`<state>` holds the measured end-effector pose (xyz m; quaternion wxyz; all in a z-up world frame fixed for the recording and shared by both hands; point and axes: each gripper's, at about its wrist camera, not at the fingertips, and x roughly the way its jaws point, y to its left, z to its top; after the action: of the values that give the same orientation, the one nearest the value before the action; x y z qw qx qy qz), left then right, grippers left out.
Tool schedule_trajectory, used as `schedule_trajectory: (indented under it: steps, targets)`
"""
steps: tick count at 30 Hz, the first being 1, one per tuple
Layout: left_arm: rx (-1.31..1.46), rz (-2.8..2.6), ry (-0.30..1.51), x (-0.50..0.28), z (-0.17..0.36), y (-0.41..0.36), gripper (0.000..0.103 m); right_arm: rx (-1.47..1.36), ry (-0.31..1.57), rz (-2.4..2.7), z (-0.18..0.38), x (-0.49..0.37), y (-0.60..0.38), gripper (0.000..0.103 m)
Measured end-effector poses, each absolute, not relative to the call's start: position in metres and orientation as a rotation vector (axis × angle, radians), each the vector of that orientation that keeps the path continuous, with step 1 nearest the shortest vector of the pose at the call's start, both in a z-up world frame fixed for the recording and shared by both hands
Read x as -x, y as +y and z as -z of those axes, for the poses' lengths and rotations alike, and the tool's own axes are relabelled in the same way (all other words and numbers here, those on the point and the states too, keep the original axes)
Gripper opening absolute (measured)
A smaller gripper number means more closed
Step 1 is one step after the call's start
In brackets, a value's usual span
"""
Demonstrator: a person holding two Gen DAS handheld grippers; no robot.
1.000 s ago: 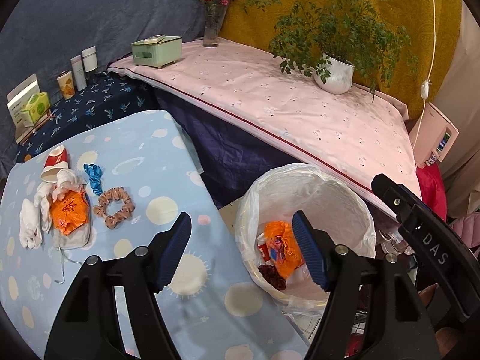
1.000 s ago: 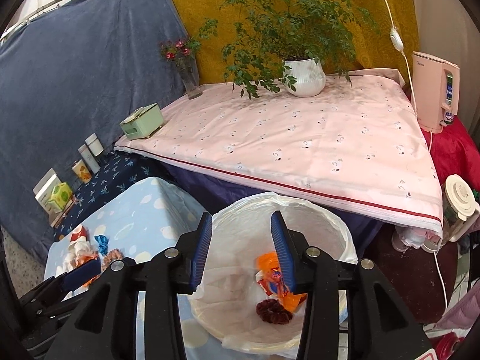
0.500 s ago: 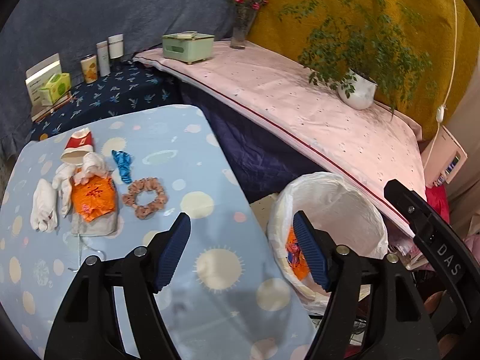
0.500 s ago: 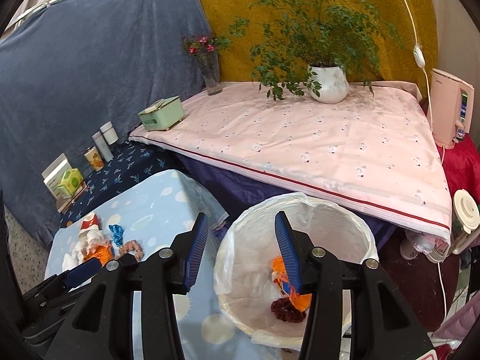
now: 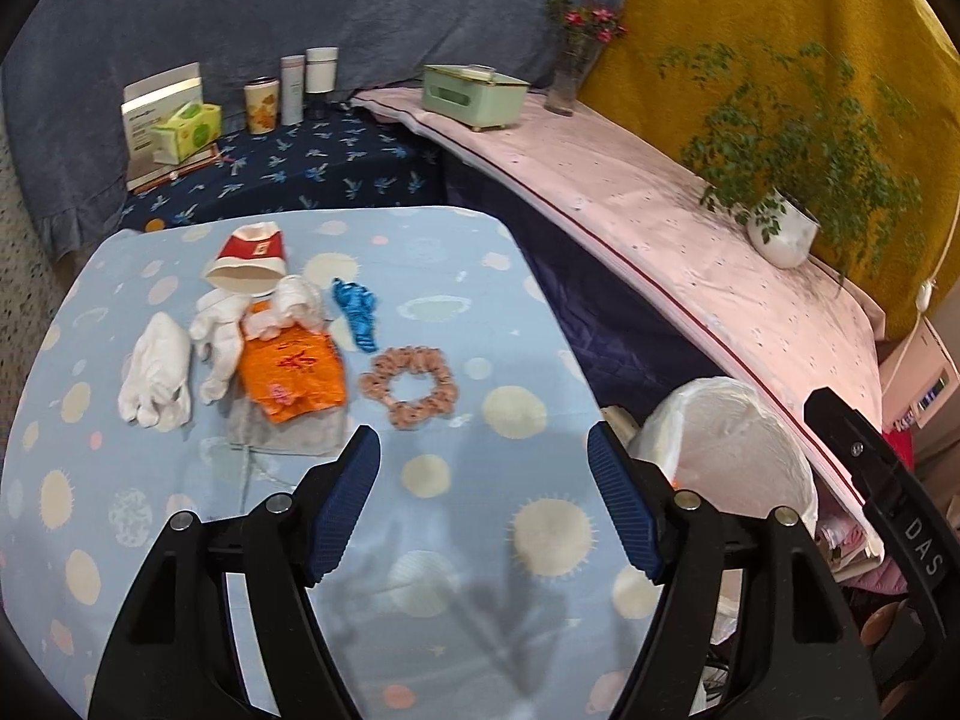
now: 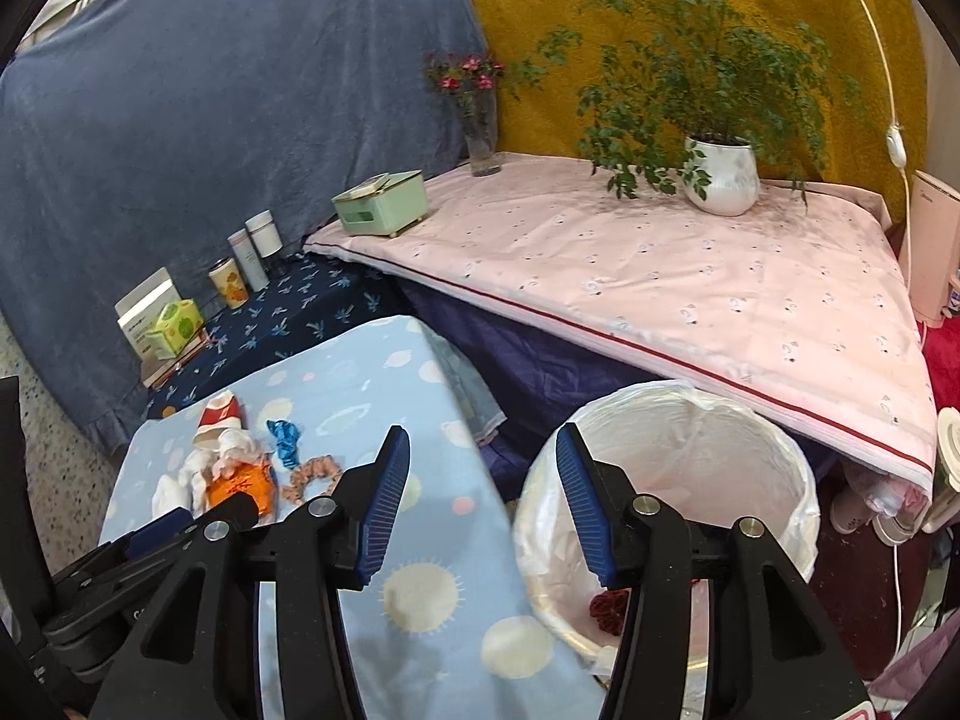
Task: Collect trash
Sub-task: 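Move both open tools back over the table items, then grasp the white gloves with the left tool while the right tool grasps the brown scrunchie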
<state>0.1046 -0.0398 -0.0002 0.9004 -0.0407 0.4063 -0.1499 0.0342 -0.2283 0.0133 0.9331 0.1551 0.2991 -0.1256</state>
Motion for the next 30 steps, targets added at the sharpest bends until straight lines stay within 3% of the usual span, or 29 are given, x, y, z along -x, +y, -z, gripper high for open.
schedule_trajectory:
  steps: [15, 30]
  targets:
    - [0.123, 0.120, 0.829, -0.106, 0.018, 0.049, 0.068, -0.230, 0.676, 0.152, 0.002, -0.074, -0.151, 0.050]
    - [0.212, -0.027, 0.904, -0.159, 0.057, 0.145, 0.068, -0.199, 0.787, 0.139, 0.039, -0.131, -0.112, 0.050]
